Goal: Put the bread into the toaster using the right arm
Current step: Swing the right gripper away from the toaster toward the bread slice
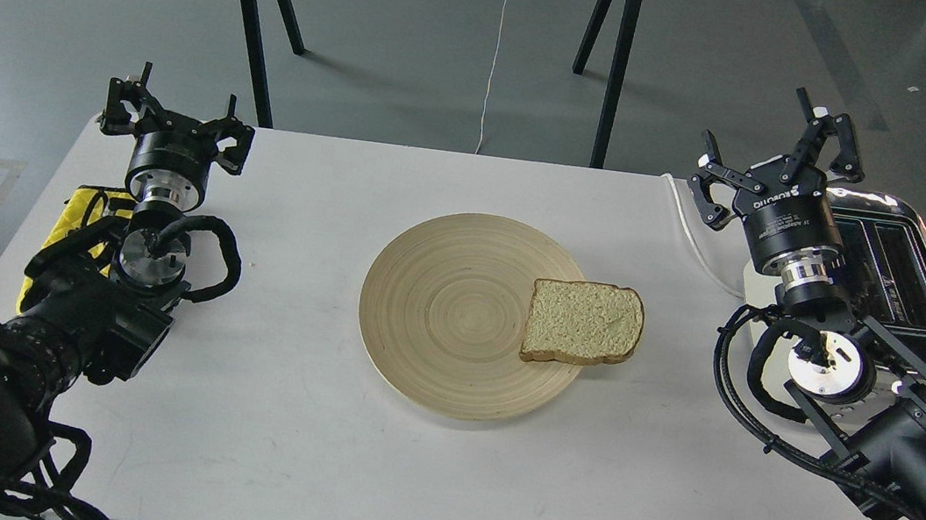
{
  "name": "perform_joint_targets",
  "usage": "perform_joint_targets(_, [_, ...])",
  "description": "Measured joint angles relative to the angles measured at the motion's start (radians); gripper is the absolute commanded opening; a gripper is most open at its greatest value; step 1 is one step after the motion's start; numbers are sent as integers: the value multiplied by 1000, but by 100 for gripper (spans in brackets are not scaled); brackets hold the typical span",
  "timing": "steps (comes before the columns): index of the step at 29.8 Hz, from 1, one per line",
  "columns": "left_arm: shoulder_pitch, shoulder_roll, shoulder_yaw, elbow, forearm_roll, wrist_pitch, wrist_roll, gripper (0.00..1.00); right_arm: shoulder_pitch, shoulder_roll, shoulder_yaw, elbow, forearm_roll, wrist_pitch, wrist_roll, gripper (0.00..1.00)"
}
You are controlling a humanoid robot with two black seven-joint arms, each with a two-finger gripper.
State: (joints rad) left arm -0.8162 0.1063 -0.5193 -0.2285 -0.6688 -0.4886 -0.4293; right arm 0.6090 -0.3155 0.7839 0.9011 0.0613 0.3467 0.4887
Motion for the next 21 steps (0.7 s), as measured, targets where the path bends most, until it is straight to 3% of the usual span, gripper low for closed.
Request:
perform_joint_targets(8, [0, 1, 0, 0, 0, 0, -1, 100, 0, -7, -18, 6, -18, -9, 0, 100])
perform_joint_targets(11, [0, 1, 1, 0, 0, 0, -2, 100, 26, -12, -51, 14, -95, -68, 0, 100])
perform_joint_targets(15, [0, 1, 1, 0, 0, 0, -2, 100, 77, -14, -130, 25, -322, -295, -5, 100])
perform_joint_targets(21, [0, 1, 1, 0, 0, 0, -2, 100, 91, -14, -235, 65, -628, -640, -65, 100])
